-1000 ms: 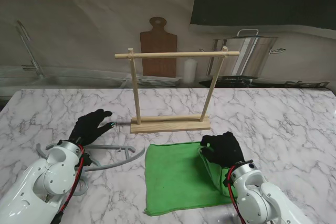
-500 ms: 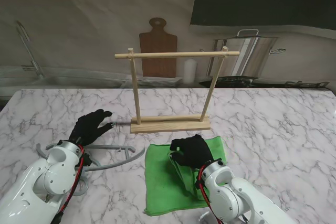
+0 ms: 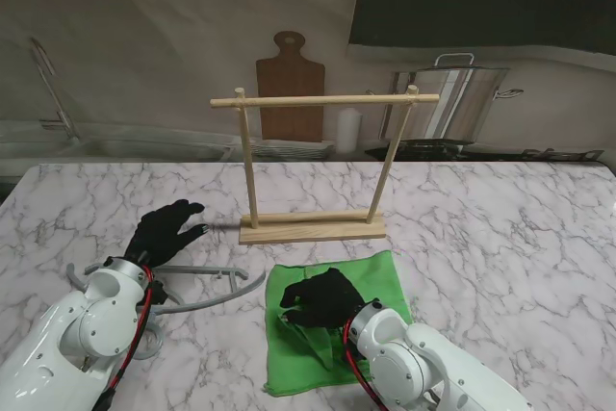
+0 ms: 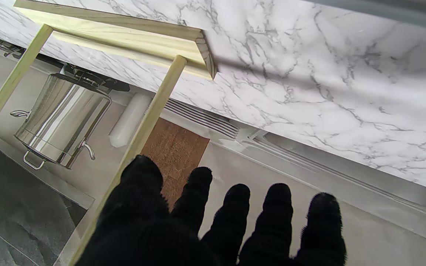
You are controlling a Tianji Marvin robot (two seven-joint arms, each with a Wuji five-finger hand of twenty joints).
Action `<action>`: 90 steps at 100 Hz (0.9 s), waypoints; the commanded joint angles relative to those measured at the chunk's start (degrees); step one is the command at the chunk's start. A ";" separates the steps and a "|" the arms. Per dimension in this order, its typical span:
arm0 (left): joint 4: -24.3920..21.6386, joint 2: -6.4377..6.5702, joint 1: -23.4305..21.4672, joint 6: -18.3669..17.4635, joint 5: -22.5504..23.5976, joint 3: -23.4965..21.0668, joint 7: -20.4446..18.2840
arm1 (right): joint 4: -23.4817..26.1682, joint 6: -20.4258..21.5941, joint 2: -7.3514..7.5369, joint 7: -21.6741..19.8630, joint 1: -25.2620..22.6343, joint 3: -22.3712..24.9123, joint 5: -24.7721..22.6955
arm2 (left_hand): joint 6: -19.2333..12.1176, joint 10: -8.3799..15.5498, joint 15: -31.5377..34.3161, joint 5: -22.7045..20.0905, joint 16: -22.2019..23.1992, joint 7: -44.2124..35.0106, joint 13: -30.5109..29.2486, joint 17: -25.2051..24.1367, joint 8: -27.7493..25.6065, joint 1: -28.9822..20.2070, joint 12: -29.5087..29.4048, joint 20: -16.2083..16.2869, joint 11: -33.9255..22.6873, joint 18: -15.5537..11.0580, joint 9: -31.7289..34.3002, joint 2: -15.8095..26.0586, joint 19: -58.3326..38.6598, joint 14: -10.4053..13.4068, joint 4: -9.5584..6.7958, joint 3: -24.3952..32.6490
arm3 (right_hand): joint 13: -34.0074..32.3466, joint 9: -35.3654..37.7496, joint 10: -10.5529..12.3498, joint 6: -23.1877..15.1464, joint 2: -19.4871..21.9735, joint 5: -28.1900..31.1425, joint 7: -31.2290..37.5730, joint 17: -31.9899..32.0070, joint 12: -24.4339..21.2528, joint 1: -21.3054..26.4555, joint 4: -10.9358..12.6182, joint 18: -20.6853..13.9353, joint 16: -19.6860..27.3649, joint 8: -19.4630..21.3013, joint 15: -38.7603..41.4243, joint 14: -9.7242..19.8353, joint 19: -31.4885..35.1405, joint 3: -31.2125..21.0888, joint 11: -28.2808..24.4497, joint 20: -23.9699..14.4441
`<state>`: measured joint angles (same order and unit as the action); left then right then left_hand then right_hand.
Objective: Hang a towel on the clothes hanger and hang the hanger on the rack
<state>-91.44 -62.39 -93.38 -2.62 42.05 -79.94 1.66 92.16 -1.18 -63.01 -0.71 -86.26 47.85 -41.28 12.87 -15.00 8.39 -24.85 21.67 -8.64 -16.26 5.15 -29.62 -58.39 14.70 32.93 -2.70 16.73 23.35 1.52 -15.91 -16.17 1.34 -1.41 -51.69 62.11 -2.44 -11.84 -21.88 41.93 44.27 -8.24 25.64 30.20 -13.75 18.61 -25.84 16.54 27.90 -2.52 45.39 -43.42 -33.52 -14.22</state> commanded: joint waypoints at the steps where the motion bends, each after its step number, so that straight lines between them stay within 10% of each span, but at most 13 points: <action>1: -0.22 -0.13 -0.17 0.00 -0.02 0.08 -0.69 | -0.92 -0.04 0.52 0.40 -0.17 -0.48 0.31 | 0.27 -0.29 -0.57 0.10 -0.91 1.07 1.03 0.13 1.04 -0.37 0.14 1.30 0.63 -0.52 -2.68 3.81 4.20 -0.22 -0.17 -0.78 | 4.19 -5.84 1.13 -7.42 1.86 -2.88 -5.49 2.40 -3.91 -6.42 2.38 0.79 2.25 -1.93 -4.93 0.89 -1.70 3.00 6.76 0.29; 12: -0.19 -0.11 -0.15 -0.04 0.00 0.11 -0.75 | -1.26 0.85 0.94 -1.07 -0.03 -0.64 0.20 | 0.20 -0.30 -0.58 0.13 -0.91 1.08 1.04 0.12 1.04 -0.36 0.15 1.36 0.62 -0.53 -2.66 3.79 4.25 -0.14 -0.17 -0.78 | 13.45 -18.43 2.16 -11.41 4.50 -6.04 -14.21 5.07 -9.06 -13.37 7.56 -0.13 5.08 1.08 -11.07 1.25 -3.44 8.02 12.96 -0.64; 31: -0.11 -0.08 -0.06 -0.01 0.01 0.24 -0.95 | 0.44 1.56 2.39 -8.56 0.39 -0.22 1.48 | 0.21 -0.32 -0.56 0.11 -0.90 1.07 1.00 0.12 1.03 -0.38 0.15 1.43 0.61 -0.51 -2.63 3.77 4.31 -0.15 -0.17 -0.77 | 30.84 -39.06 2.99 -14.39 8.39 -21.12 -21.70 12.57 -16.57 -16.29 7.80 -0.47 15.15 -2.59 -24.51 -0.13 -13.27 17.85 22.21 2.93; 67: -0.03 -0.08 -0.02 0.13 -0.05 0.35 -0.99 | 1.44 3.37 2.79 -10.35 -0.24 1.19 2.58 | 0.21 -0.27 -0.59 0.09 -0.92 1.05 1.04 0.09 1.03 -0.36 0.14 1.53 0.62 -0.47 -2.67 3.81 4.41 -0.14 -0.17 -0.77 | 35.07 -41.48 2.77 -13.32 9.83 -30.42 -25.26 13.39 -17.49 -16.99 8.57 0.42 20.06 -4.59 -28.18 -1.11 -19.16 21.47 23.63 7.33; 78: -0.03 -0.10 0.00 0.23 -0.12 0.36 -0.95 | 1.33 4.28 2.63 -8.90 -0.34 1.56 1.35 | 0.23 -0.26 -0.61 0.04 -0.92 1.03 1.08 0.14 1.01 -0.35 0.15 1.57 0.62 -0.49 -2.67 3.77 4.41 -0.15 -0.17 -0.77 | 33.86 -41.61 2.14 -9.47 8.18 -21.72 -16.80 13.06 -14.47 -18.03 8.60 0.86 18.97 2.87 -27.18 -0.39 -18.72 19.10 17.33 8.06; 90: -0.03 -0.11 -0.01 0.28 -0.16 0.34 -0.93 | 1.29 4.30 2.52 -8.18 -0.43 1.74 0.95 | 0.23 -0.29 -0.59 0.03 -0.91 1.02 1.06 0.13 1.01 -0.36 0.15 1.59 0.60 -0.53 -2.62 3.80 4.42 -0.12 -0.17 -0.77 | 33.82 -44.21 2.41 -6.84 8.48 -19.85 -8.34 13.07 -13.45 -18.12 8.59 0.94 18.55 20.07 -26.97 -0.06 -17.95 18.83 14.23 8.97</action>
<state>-91.44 -62.38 -93.37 -2.51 41.98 -79.78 1.51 93.50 3.29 -60.27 -8.84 -86.51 49.45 -40.21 12.87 -15.00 8.38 -24.85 21.67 -8.64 -16.26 5.16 -29.62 -58.40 14.70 33.42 -2.69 16.73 23.35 1.52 -15.90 -16.17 1.34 -1.41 -17.43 19.85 -0.10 -20.70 -13.37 21.95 31.45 4.18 11.58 15.01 -6.60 18.70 -7.93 30.62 1.13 -3.83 27.32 -23.74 -17.61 -6.27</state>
